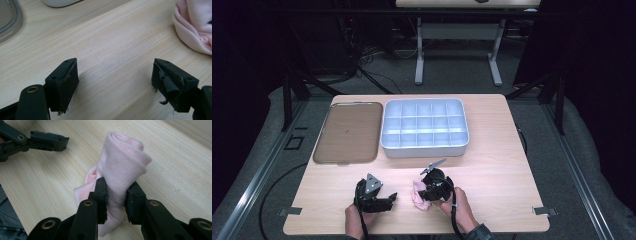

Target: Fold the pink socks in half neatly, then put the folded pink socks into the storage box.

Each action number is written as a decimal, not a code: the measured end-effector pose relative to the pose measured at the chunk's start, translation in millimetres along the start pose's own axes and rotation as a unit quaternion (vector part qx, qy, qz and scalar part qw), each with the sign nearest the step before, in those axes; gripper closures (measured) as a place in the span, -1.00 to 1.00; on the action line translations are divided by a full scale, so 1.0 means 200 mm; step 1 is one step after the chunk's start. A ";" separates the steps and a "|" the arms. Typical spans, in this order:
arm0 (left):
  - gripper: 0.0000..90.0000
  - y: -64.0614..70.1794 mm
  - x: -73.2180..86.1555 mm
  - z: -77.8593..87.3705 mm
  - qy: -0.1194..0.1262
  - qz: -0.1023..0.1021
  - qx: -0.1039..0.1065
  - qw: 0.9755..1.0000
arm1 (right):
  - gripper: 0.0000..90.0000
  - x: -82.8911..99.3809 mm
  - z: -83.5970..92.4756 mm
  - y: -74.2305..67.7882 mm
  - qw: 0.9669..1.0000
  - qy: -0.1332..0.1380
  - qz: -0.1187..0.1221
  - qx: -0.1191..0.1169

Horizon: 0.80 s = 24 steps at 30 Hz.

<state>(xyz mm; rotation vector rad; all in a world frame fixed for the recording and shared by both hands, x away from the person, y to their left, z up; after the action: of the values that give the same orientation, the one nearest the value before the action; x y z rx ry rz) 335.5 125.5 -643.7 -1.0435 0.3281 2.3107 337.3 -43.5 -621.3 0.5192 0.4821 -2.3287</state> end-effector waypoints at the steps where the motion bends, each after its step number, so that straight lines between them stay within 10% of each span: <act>1: -0.53 0.00 0.00 0.00 0.000 0.000 0.000 1.000 | 0.64 0.00 0.00 0.00 1.000 0.000 0.000 0.000; 24: -0.53 -0.02 0.00 0.00 -0.001 0.009 -0.012 1.000 | 0.64 -0.03 0.10 -0.01 0.999 0.041 0.008 -0.009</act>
<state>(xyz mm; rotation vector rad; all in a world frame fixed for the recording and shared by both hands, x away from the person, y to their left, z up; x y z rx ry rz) 337.6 127.9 -643.8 -1.0546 0.3117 2.3363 335.2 -48.5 -601.6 0.6101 0.5341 -2.2930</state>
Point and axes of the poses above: each handheld gripper's, and its own axes: z roughly backward along the jaws, x roughly out of its underside, y roughly to its right, the point moved 8 cm from there along -z, roughly forward along the jaws, and after that the axes turned 1 degree about -z, right-handed, at the moved point
